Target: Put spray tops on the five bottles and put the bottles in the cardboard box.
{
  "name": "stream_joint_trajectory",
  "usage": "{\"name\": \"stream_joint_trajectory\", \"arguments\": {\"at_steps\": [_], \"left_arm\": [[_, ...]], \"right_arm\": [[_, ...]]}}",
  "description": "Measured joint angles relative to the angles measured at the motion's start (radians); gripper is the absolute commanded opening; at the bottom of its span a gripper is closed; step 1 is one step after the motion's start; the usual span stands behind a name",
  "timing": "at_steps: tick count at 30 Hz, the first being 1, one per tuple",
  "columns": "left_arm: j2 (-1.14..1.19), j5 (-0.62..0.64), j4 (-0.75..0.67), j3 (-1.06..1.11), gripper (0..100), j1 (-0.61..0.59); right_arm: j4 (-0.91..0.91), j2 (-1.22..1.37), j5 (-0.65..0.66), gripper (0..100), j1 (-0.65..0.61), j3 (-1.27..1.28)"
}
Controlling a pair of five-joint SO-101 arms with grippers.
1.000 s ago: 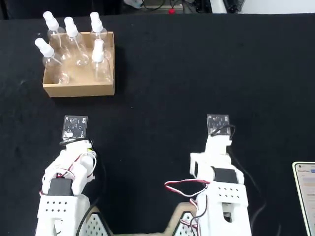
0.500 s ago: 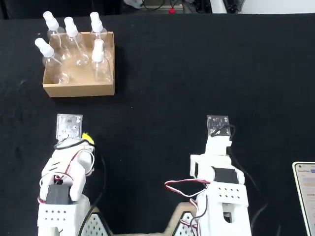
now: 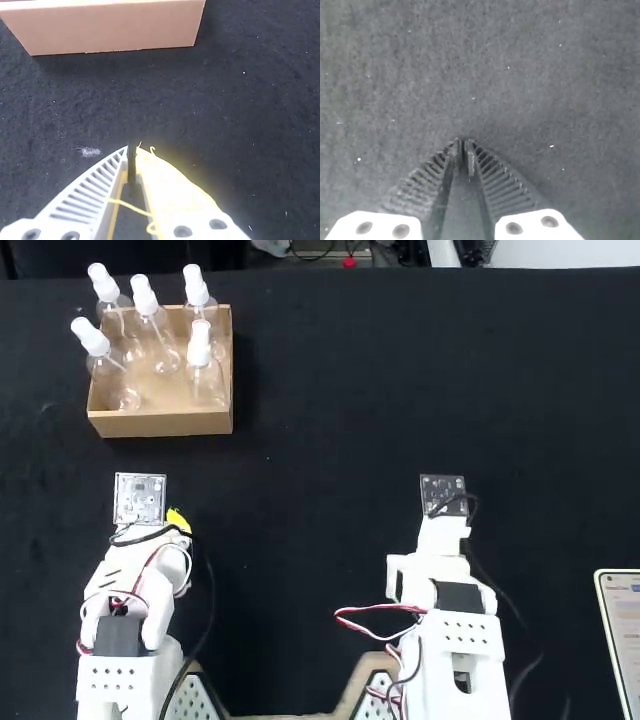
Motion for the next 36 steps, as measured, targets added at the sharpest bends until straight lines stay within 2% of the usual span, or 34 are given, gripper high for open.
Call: {"name": "stream_joint_trajectory", "arguments": {"at_steps": [12, 19, 21, 24, 36], "left_arm": [[0.0, 0.0, 0.0, 0.0, 3, 0.0], [0.0, 0.002, 0.0, 0.0, 3, 0.0], [0.0, 0.002, 0.0, 0.0, 3, 0.0], [0.0, 0.002, 0.0, 0.0, 3, 0.0], [0.0, 0.002, 0.0, 0.0, 3, 0.0]], "right_arm": [[0.023, -0.394, 0.002, 1.2, 0.0, 0.083], [0.241, -0.601, 0.002, 1.2, 0.0, 0.08], [0.336, -0.618, 0.002, 1.2, 0.0, 0.078], [0.382, -0.62, 0.002, 1.2, 0.0, 0.078], [0.399, -0.62, 0.002, 1.2, 0.0, 0.078]]}}
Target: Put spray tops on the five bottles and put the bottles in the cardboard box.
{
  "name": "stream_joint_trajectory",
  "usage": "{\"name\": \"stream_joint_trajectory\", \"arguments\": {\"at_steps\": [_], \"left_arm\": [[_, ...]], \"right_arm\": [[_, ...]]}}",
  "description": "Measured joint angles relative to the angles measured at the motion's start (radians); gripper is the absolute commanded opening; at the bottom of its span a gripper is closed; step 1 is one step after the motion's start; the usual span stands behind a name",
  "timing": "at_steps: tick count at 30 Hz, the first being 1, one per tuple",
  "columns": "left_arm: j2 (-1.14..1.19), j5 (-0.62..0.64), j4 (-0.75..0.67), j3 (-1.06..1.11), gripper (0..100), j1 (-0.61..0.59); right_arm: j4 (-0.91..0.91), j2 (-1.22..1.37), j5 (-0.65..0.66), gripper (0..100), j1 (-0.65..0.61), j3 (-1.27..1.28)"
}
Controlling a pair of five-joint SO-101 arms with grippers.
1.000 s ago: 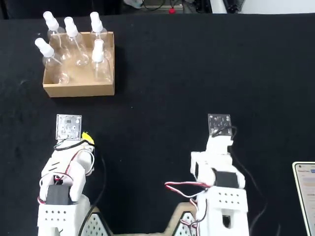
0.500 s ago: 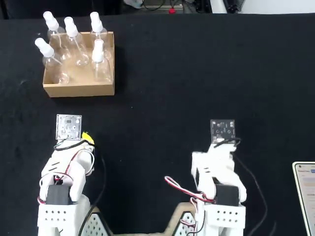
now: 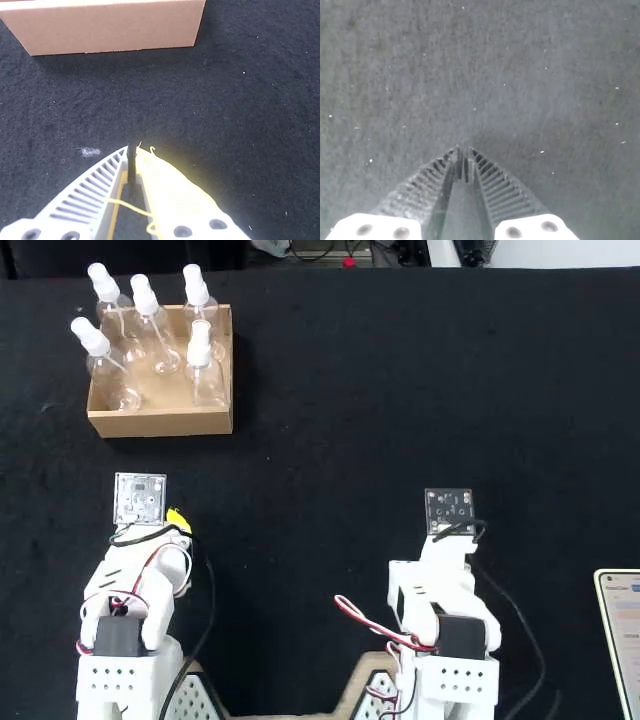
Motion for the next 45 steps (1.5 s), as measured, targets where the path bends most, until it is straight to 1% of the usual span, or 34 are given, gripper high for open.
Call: {"name": "stream_joint_trajectory", "arguments": {"at_steps": [30, 45], "left_arm": [[0.0, 0.0, 0.003, 0.0, 3, 0.0], [0.0, 0.0, 0.311, 0.0, 3, 0.0]], "right_arm": [[0.0, 0.0, 0.0, 1.1, 0.0, 0.0], [0.0, 0.0, 0.0, 1.1, 0.0, 0.0]]}}
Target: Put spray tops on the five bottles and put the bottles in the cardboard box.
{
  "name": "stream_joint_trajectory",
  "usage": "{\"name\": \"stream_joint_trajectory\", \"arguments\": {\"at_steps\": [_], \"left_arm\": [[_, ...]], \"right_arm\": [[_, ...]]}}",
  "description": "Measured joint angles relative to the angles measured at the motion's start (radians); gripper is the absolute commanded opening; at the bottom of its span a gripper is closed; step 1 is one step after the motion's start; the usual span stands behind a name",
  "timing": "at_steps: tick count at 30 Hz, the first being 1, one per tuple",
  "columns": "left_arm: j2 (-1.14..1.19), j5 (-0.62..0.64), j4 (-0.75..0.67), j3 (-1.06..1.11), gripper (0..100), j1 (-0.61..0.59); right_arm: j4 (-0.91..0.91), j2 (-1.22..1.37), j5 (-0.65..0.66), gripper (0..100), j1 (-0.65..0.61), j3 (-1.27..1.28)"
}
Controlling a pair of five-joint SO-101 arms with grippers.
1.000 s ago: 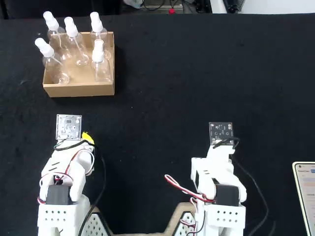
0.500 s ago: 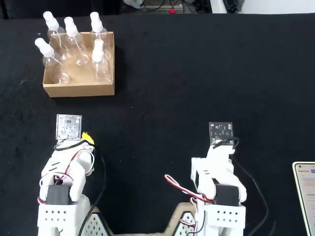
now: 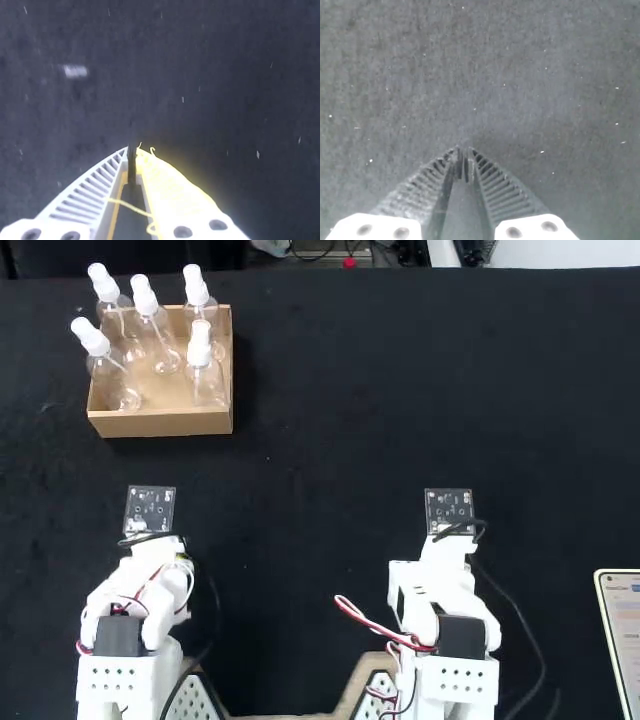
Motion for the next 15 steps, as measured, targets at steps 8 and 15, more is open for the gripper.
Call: {"name": "stream_joint_trajectory", "arguments": {"at_steps": [8, 15], "left_arm": [[0.0, 0.0, 0.025, 0.0, 3, 0.0], [0.0, 0.0, 0.028, 0.0, 3, -0.181]], "right_arm": [[0.0, 0.0, 0.002, 1.1, 0.0, 0.0], [0.0, 0.0, 0.002, 1.1, 0.0, 0.0]]}}
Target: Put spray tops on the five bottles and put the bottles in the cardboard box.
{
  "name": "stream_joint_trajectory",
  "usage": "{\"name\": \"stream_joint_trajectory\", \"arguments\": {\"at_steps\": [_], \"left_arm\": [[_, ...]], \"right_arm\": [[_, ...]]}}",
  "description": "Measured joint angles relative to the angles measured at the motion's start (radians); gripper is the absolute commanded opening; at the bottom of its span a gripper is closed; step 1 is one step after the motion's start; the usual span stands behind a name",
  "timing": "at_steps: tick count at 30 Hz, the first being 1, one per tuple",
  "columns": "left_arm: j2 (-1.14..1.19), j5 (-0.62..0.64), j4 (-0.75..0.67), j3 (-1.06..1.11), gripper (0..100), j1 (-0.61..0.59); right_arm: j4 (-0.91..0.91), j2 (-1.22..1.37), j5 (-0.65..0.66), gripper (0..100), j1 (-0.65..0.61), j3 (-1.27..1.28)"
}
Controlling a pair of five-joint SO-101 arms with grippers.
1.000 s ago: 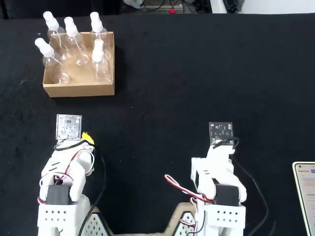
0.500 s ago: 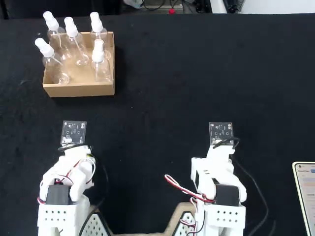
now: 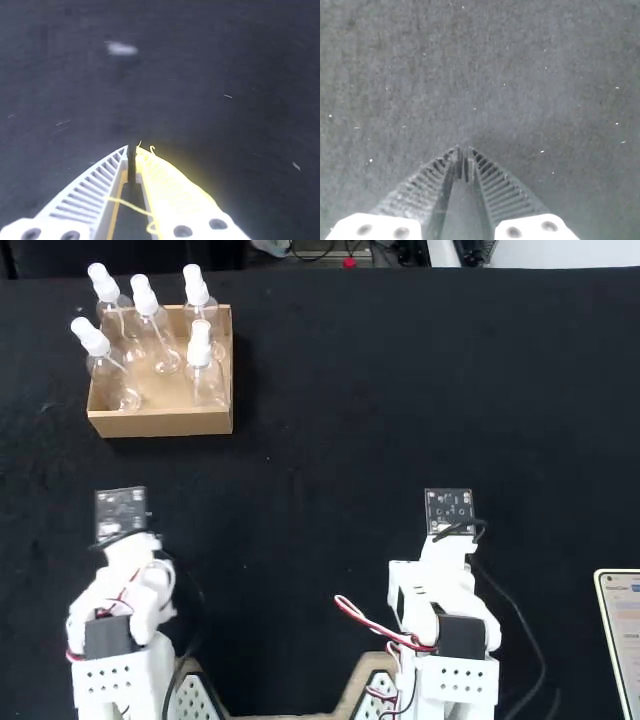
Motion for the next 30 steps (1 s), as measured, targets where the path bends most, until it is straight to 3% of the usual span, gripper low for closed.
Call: {"name": "stream_joint_trajectory", "arguments": {"at_steps": [7, 15, 30], "left_arm": [[0.0, 0.0, 0.0, 0.0, 3, -0.06], [0.0, 0.0, 0.0, 0.0, 3, 0.035], [0.0, 0.0, 0.0, 0.0, 3, 0.043]], "right_arm": [[0.0, 0.0, 0.0, 1.1, 0.0, 0.0], [0.0, 0.0, 0.0, 1.1, 0.003, 0.0], [0.0, 0.0, 0.0, 1.1, 0.003, 0.0]]}}
